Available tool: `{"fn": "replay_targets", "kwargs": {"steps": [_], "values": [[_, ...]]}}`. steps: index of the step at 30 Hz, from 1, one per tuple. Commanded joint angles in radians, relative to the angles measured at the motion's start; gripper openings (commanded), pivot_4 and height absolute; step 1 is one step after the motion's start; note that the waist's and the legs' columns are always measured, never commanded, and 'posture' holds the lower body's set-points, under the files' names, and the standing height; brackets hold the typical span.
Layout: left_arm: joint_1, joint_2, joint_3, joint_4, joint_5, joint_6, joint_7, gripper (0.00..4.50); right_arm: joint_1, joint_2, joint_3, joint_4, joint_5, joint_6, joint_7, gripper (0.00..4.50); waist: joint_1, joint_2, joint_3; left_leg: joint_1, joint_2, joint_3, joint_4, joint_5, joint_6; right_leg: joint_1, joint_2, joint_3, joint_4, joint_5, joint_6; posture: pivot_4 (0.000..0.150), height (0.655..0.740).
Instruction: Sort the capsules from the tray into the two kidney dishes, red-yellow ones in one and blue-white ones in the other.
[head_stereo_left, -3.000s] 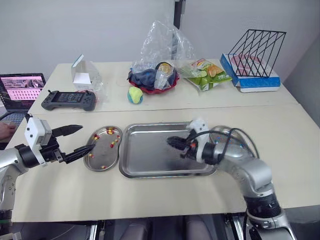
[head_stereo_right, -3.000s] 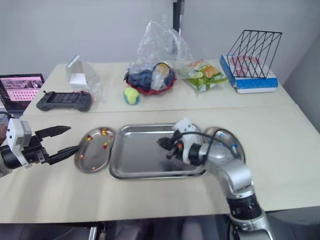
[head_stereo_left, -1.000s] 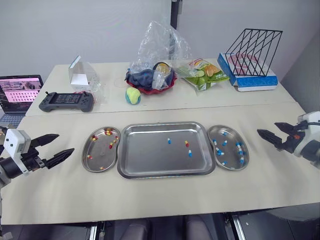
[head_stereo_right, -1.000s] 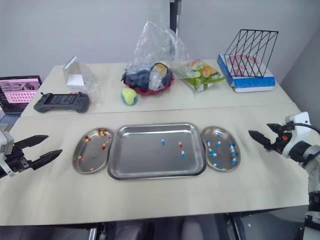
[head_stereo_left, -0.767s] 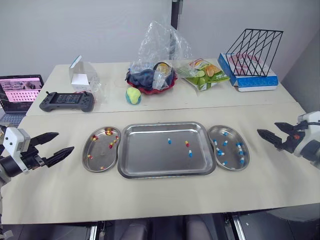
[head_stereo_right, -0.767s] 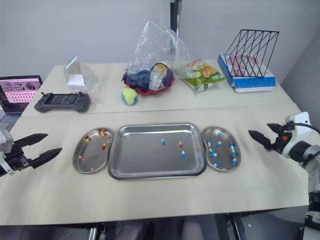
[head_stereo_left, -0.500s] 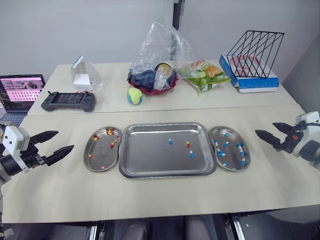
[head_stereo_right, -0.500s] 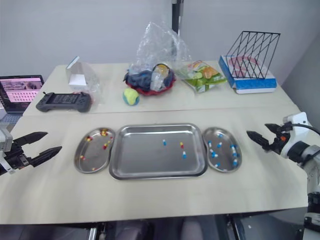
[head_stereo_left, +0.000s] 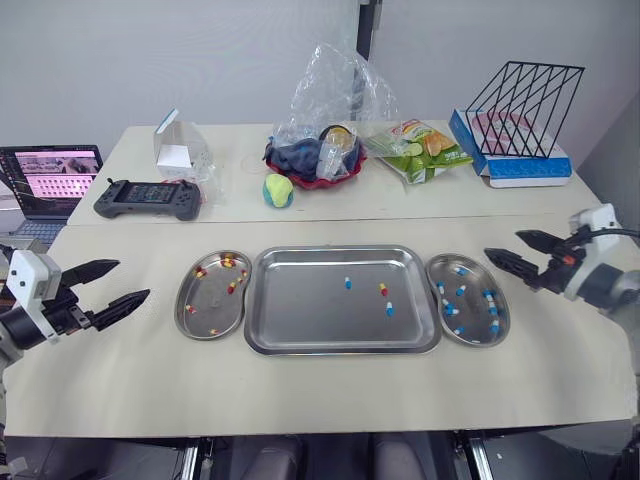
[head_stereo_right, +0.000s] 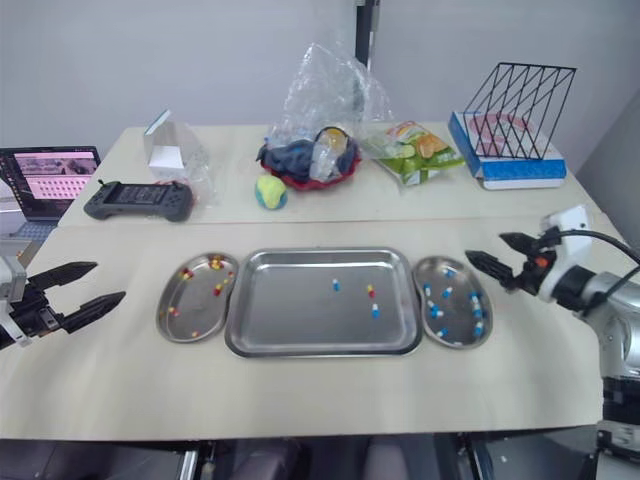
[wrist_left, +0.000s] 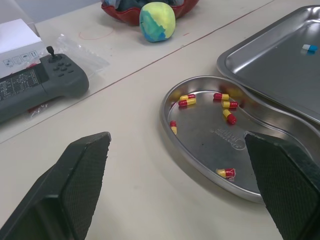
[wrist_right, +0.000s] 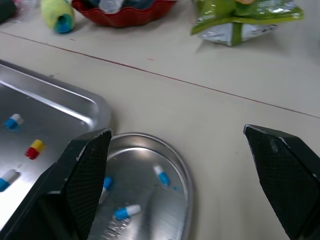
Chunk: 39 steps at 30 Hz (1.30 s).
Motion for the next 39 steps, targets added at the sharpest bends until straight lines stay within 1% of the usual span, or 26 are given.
{"fn": "replay_targets", "kwargs": {"steps": [1,6,8,11,14,17,21,23,26,30,32,33,36,39], "values": [[-0.002,0.001,0.007,-0.038,-0.011,0.006,-0.002,4.50,-0.015,0.035,0.046,-0.157,0.055,0.079,-0.022,4.44,0.000,0.000,0.000,0.000,0.002,0.001,0.000,0.000,0.000,0.000,0.001,0.001,-0.001,0.000,-0.001,0.150,0.7400],[0.015,-0.010,0.014,-0.115,-0.038,0.048,0.000,4.50,-0.042,0.107,0.164,-0.302,0.042,0.134,-0.085,4.44,0.001,0.000,0.000,0.000,0.004,0.007,0.000,0.000,-0.001,-0.002,0.003,0.005,-0.001,0.001,-0.001,0.150,0.7400],[0.024,-0.015,0.013,-0.163,-0.053,0.071,0.000,4.50,-0.066,0.132,0.247,-0.350,0.003,0.145,-0.113,4.44,0.001,0.000,0.000,0.000,0.006,0.010,0.000,-0.001,-0.002,-0.004,0.005,0.008,-0.001,0.002,-0.001,0.150,0.7400],[0.033,-0.024,0.015,-0.217,-0.068,0.102,0.012,4.50,-0.101,0.183,0.313,-0.383,-0.021,0.177,-0.173,4.44,0.001,-0.001,0.000,0.000,0.010,0.014,0.000,-0.002,-0.003,-0.008,0.010,0.013,0.000,0.003,-0.002,0.150,0.7400],[0.042,-0.031,0.020,-0.255,-0.077,0.128,0.022,4.50,-0.139,0.257,0.380,-0.380,-0.066,0.205,-0.251,4.44,0.000,-0.001,0.000,-0.001,0.011,0.016,0.000,-0.002,-0.005,-0.010,0.013,0.016,0.000,0.004,-0.004,0.150,0.7400],[0.072,-0.028,0.037,-0.235,-0.056,0.115,0.012,4.50,-0.144,0.304,0.442,-0.373,-0.131,0.231,-0.324,4.44,-0.002,-0.001,0.000,-0.001,0.013,0.018,0.000,-0.002,-0.005,-0.012,0.015,0.017,0.000,0.004,-0.005,0.150,0.7400],[0.089,-0.025,0.051,-0.235,-0.060,0.110,0.009,4.50,-0.152,0.386,0.488,-0.377,-0.158,0.262,-0.391,4.44,-0.001,-0.001,0.000,-0.001,0.014,0.020,-0.001,-0.003,-0.006,-0.013,0.017,0.018,-0.001,0.005,-0.005,0.150,0.7400],[0.089,-0.026,0.053,-0.239,-0.063,0.110,0.013,4.50,-0.161,0.421,0.518,-0.364,-0.179,0.276,-0.413,4.44,-0.001,-0.001,0.000,-0.001,0.016,0.020,0.000,-0.003,-0.006,-0.013,0.018,0.018,-0.001,0.005,-0.006,0.150,0.7400],[0.088,-0.027,0.054,-0.244,-0.064,0.114,0.014,4.50,-0.168,0.434,0.552,-0.349,-0.214,0.280,-0.424,4.44,-0.001,-0.001,0.000,-0.001,0.016,0.020,0.000,-0.003,-0.006,-0.013,0.018,0.018,-0.001,0.006,-0.007,0.150,0.7400],[0.092,-0.028,0.064,-0.254,-0.067,0.109,0.012,4.50,-0.178,0.511,0.569,-0.298,-0.250,0.284,-0.484,4.44,-0.002,-0.002,0.000,-0.001,0.017,0.020,0.000,-0.003,-0.007,-0.013,0.019,0.018,-0.001,0.006,-0.008,0.150,0.7400],[0.091,-0.028,0.074,-0.257,-0.069,0.104,0.010,4.50,-0.186,0.516,0.603,-0.280,-0.292,0.282,-0.494,4.44,-0.003,-0.002,0.000,-0.001,0.018,0.021,0.000,-0.003,-0.007,-0.014,0.021,0.018,-0.001,0.006,-0.008,0.150,0.7400],[0.091,-0.027,0.074,-0.254,-0.058,0.096,0.014,4.50,-0.190,0.537,0.593,-0.266,-0.295,0.282,-0.510,4.44,-0.003,-0.002,0.000,-0.001,0.018,0.021,0.000,-0.003,-0.008,-0.014,0.022,0.018,-0.001,0.007,-0.008,0.150,0.7400],[0.088,-0.029,0.074,-0.255,-0.056,0.098,0.017,4.50,-0.199,0.570,0.581,-0.242,-0.305,0.291,-0.532,3.63,-0.005,-0.002,0.000,-0.001,0.022,0.022,0.000,-0.004,-0.009,-0.014,0.026,0.019,-0.002,0.008,-0.010,0.150,0.7400],[0.082,-0.029,0.071,-0.250,-0.057,0.097,0.015,4.50,-0.191,0.562,0.601,-0.228,-0.328,0.306,-0.529,2.56,-0.006,-0.002,0.000,-0.001,0.025,0.023,0.000,-0.004,-0.011,-0.015,0.029,0.019,-0.003,0.008,-0.011,0.150,0.7400]]}}
